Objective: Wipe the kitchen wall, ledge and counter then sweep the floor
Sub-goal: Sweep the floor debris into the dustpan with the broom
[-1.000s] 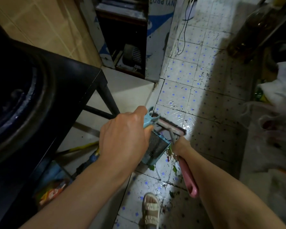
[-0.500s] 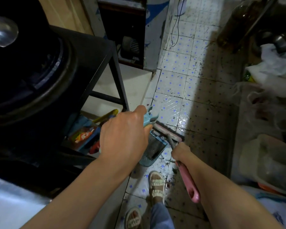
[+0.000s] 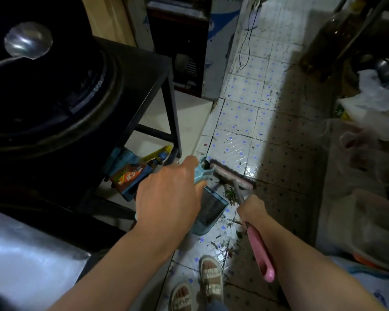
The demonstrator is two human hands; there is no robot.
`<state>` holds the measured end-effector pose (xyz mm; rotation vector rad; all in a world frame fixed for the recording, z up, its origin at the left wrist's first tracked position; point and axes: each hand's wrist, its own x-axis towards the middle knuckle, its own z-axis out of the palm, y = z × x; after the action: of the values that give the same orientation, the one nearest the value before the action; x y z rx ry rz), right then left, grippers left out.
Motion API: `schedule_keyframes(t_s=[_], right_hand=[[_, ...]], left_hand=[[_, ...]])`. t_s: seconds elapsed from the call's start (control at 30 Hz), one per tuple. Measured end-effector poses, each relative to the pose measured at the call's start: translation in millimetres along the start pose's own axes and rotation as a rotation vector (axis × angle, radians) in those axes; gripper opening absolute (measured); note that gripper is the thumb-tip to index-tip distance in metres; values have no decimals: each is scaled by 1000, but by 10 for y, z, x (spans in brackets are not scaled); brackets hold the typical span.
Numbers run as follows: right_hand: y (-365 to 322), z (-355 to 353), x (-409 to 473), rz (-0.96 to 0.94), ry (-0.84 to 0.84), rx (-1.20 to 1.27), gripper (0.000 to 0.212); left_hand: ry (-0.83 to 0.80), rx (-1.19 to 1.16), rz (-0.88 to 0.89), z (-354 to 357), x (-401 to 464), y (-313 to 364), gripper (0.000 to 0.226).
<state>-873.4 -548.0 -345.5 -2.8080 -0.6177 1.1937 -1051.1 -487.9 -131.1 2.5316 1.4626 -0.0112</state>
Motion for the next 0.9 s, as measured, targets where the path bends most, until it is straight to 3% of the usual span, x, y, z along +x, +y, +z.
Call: schedule_keyframes(t_s=[0.53, 0.9], right_hand=[[-984, -493, 1314, -160, 16, -26, 33], [-585, -380, 1243, -199, 13, -199, 34]], left_hand=[[26, -11, -147, 86, 1015, 233, 22], [47, 2, -160, 167, 1060, 371, 24]])
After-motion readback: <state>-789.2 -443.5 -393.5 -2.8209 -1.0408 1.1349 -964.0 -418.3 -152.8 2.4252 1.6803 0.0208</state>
